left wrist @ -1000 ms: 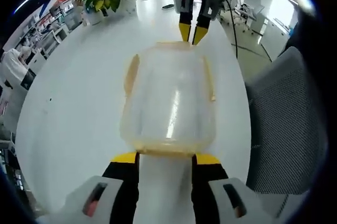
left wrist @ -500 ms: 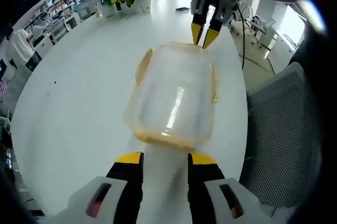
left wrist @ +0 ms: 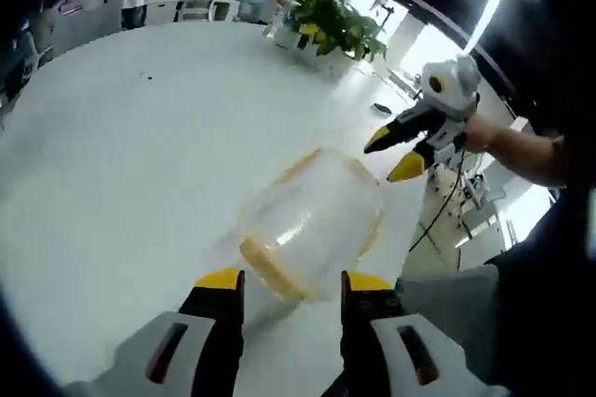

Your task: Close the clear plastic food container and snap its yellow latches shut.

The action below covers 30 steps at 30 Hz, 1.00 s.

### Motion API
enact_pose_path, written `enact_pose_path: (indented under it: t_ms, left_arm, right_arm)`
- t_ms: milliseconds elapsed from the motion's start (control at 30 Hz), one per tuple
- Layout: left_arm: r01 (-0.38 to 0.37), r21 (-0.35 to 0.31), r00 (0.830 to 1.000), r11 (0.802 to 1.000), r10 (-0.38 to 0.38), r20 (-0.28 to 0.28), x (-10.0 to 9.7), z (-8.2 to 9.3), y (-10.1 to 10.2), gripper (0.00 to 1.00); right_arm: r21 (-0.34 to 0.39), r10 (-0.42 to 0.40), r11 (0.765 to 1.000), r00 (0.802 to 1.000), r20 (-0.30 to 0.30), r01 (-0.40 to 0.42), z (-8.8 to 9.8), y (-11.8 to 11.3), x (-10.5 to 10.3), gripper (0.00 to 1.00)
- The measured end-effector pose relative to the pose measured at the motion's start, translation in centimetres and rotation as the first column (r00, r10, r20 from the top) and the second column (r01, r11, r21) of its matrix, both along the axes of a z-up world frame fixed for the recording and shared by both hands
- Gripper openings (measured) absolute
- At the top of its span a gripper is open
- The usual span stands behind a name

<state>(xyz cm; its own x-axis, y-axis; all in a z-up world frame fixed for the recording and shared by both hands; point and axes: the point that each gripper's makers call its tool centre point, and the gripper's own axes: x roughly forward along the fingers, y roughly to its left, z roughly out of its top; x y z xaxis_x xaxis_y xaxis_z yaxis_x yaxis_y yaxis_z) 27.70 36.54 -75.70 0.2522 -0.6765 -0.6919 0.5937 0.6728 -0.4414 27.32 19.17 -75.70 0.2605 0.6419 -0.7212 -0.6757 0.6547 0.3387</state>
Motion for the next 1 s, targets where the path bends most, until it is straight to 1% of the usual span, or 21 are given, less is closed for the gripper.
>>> enact_pose_path:
  t_ms: [67,133,167,267,300,333,400,467,567,633,733,833,867,900,933,1000]
  left_arm:
    - [-0.04,0.018,0.999,0.999,0.04,-0.026,0.0,-0.6,0.5,0.4]
    - [-0.056,0.023,0.997,0.998,0.057,-0.045,-0.3,-1.0,0.6,0.41]
    - [-0.065,0.019,0.997,0.998,0.066,-0.048,-0.3,-1.2,0.5,0.42]
    - [-0.116,-0.017,0.99,0.993,0.114,-0.082,-0.6,-1.0,-0.1,0.43]
    - [-0.131,-0.026,0.988,0.991,0.128,-0.085,-0.6,-1.0,-0.2,0.44]
    - [-0.138,-0.034,0.987,0.99,0.135,-0.087,-0.6,-1.0,-0.4,0.46]
    - [-0.142,-0.032,0.986,0.989,0.139,-0.089,-0.6,-1.1,-0.5,0.46]
    - [-0.135,-0.014,0.987,0.991,0.133,-0.092,-0.9,-1.4,-0.6,0.45]
    - [-0.136,-0.002,0.986,0.991,0.135,-0.103,-1.1,-1.8,-0.7,0.45]
    - [-0.136,-0.005,0.985,0.991,0.135,-0.103,-1.1,-1.8,-0.9,0.44]
    - [-0.125,-0.009,0.987,0.992,0.123,-0.099,-1.2,-1.7,-1.3,0.4]
    - [-0.124,0.004,0.988,0.992,0.124,-0.089,-1.1,-1.8,-1.3,0.37]
    - [-0.141,-0.004,0.985,0.99,0.14,-0.099,-1.0,-1.8,-1.4,0.36]
    - [-0.141,-0.005,0.985,0.99,0.139,-0.1,-1.0,-1.8,-1.5,0.35]
    - [-0.136,0.008,0.986,0.991,0.136,-0.096,-1.0,-1.9,-1.5,0.34]
    - [-0.13,0.039,0.987,0.991,0.133,-0.094,-1.1,-2.2,-1.2,0.28]
  right_arm:
    - [0.005,-0.025,1.0,1.0,-0.004,0.025,-0.1,0.1,0.1,0.36]
    - [0.004,-0.048,0.999,0.999,-0.011,0.048,-0.2,0.2,0.2,0.37]
    - [0.007,-0.058,0.998,0.998,-0.011,0.058,-0.2,0.2,0.3,0.37]
    - [0.019,-0.107,0.994,0.994,-0.028,0.107,-0.4,0.3,0.4,0.38]
    - [0.028,-0.123,0.992,0.992,-0.028,0.124,-0.3,0.4,0.5,0.38]
    - [0.045,-0.139,0.989,0.989,-0.041,0.141,-0.4,0.5,0.4,0.38]
    - [0.054,-0.133,0.989,0.99,-0.054,0.136,-0.6,0.7,0.1,0.37]
    - [0.046,-0.125,0.991,0.99,-0.063,0.128,-0.9,0.7,-0.3,0.35]
    - [0.031,-0.119,0.992,0.991,-0.062,0.121,-1.2,0.6,-0.4,0.35]
    - [0.022,-0.112,0.993,0.992,-0.065,0.114,-1.4,0.5,-0.5,0.34]
    - [0.018,-0.109,0.994,0.992,-0.067,0.11,-1.6,0.6,-0.5,0.34]
    - [0.013,-0.099,0.995,0.993,-0.071,0.1,-1.7,0.9,-0.6,0.32]
    - [-0.002,-0.085,0.996,0.995,-0.06,0.085,-1.8,0.9,-0.6,0.32]
    - [-0.016,-0.076,0.997,0.996,-0.052,0.075,-1.9,0.9,-0.7,0.3]
    - [-0.034,-0.064,0.997,0.997,-0.053,0.063,-2.3,0.8,-0.8,0.29]
    - [-0.012,-0.068,0.998,0.996,-0.061,0.067,-2.2,1.2,-0.7,0.28]
